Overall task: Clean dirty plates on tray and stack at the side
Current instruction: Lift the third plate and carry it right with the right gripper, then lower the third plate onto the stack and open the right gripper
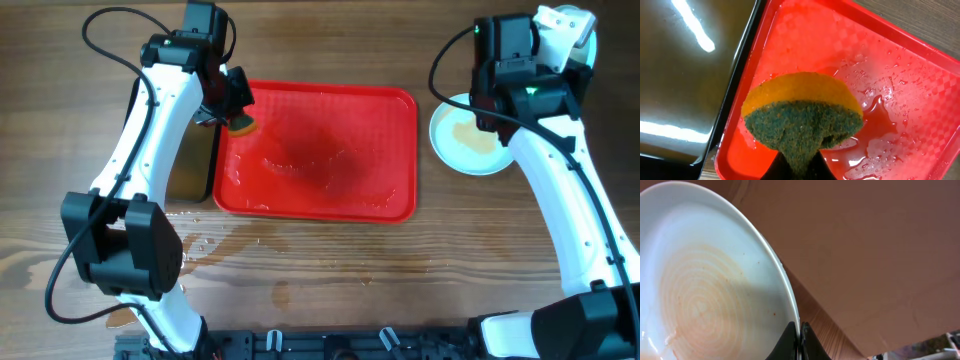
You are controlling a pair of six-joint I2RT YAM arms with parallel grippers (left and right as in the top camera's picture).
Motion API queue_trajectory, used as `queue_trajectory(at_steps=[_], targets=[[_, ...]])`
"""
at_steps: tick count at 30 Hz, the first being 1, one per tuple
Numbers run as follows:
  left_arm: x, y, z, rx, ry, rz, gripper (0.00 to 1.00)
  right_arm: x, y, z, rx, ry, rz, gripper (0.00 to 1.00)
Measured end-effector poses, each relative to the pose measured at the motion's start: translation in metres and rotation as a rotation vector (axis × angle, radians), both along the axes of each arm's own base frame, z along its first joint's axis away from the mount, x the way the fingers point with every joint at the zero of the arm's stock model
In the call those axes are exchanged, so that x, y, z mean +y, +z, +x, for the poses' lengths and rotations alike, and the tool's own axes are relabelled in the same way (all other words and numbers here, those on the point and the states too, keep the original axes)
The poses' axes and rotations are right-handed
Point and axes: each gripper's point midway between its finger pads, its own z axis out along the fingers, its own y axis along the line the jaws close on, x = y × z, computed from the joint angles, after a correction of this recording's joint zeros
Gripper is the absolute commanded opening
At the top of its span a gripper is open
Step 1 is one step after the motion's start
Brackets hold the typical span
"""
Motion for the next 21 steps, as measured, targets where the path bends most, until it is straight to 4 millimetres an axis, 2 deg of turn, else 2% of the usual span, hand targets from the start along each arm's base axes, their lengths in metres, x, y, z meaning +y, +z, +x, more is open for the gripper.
queue_trajectory(at_steps=[6, 8, 10, 13, 15, 17, 19, 21], targets=[[0.000, 0.000, 0.000, 0.000, 0.000, 0.000, 0.04, 0.002, 0.003, 0.006, 0.035, 0.033, -0.020, 0.05], [0.000, 0.000, 0.000, -0.001, 0.000, 0.000, 0.04, 0.012, -0.007, 0.014, 0.052, 0.098, 0.037, 0.05], [0.001, 0.000, 0.000, -0.001, 0.001, 0.004, 0.04, 0.031, -0.024, 0.028, 0.068, 0.212, 0.149, 0.04], [0.005, -0.001, -0.001, 0.004, 0.008, 0.027, 0.04, 0.081, -0.057, 0.048, 0.078, 0.438, 0.426, 0.04], [0.012, -0.002, -0.005, 0.019, 0.015, 0.056, 0.04, 0.121, -0.074, 0.056, 0.070, 0.566, 0.648, 0.04], [0.027, -0.004, -0.005, 0.023, 0.043, 0.102, 0.04, 0.170, -0.095, 0.063, 0.084, 0.683, 0.889, 0.04], [0.041, -0.007, -0.002, 0.019, 0.074, 0.120, 0.04, 0.198, -0.120, 0.065, 0.142, 0.715, 1.003, 0.04], [0.059, -0.015, 0.001, 0.010, 0.115, 0.129, 0.04, 0.222, -0.153, 0.063, 0.230, 0.721, 1.096, 0.04]])
